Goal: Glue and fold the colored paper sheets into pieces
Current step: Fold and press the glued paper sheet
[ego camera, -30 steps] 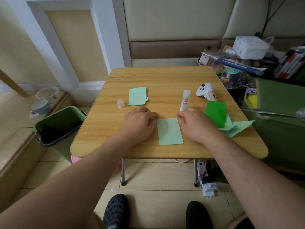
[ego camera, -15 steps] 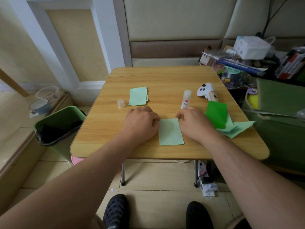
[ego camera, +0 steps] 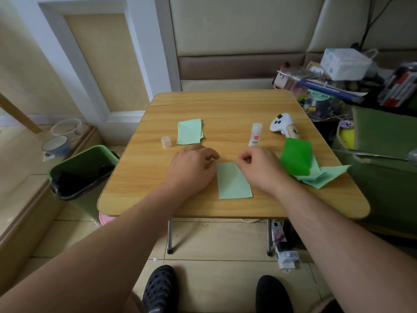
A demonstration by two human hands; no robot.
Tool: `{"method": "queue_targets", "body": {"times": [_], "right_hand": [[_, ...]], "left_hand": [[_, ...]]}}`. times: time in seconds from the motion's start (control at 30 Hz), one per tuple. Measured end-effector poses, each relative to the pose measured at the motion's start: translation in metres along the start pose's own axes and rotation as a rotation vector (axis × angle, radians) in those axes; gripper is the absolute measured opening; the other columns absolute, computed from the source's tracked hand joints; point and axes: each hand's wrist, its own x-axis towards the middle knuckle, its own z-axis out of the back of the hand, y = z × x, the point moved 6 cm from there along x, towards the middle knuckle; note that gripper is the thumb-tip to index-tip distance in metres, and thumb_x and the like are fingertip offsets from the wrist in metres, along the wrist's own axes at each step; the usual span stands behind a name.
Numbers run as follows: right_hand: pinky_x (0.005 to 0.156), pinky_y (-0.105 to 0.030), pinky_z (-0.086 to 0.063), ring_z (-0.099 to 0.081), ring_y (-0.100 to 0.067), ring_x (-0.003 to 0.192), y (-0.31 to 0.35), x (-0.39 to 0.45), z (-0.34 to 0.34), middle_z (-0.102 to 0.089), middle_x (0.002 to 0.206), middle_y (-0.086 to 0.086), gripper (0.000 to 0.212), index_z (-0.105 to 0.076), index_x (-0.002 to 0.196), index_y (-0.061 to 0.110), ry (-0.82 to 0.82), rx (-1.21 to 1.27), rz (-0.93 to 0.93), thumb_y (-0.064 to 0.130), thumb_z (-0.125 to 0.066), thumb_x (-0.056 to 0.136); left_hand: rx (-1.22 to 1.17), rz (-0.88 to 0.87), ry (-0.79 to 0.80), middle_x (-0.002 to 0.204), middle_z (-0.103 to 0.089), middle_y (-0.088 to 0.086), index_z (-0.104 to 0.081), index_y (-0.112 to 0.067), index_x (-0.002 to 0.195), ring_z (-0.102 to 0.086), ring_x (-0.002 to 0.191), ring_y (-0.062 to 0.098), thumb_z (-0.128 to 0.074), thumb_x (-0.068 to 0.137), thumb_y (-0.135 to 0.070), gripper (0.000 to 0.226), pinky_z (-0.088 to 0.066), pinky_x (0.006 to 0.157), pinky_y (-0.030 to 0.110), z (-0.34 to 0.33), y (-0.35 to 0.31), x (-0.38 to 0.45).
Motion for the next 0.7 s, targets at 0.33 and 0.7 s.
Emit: {"method": "queue_targets", "body": {"times": [0.33, 0.7], "right_hand": [[0.081, -0.024, -0.054, -0.065, -0.005, 0.08, 0.004, -0.02, 0.011, -0.076, 0.086, 0.0, 0.018, -0.077, 0.079, 0.025, 0.303, 0.275, 0.155, 0.01, -0.083, 0.087], [0.076, -0.029, -0.059, -0.067, -0.01, 0.079, -0.003, -0.01, 0.023, -0.07, 0.084, -0.001, 0.023, -0.072, 0.1, 0.021, 0.094, 0.74, 0.035, -0.002, -0.069, 0.095]], "left_hand": [[-0.024, -0.131, 0.164, 0.118, -0.063, -0.017, -0.068, -0.047, 0.111, -0.054, 0.115, 0.017, -0.062, 0.071, -0.056, 0.042, -0.045, 0.103, 0.044, -0.005, -0.009, -0.001], [-0.404, 0.047, 0.319, 0.091, -0.074, -0.012, -0.073, -0.033, 0.096, -0.069, 0.09, 0.006, -0.079, 0.086, -0.039, 0.013, -0.058, 0.085, 0.038, -0.002, -0.008, -0.004]]}}
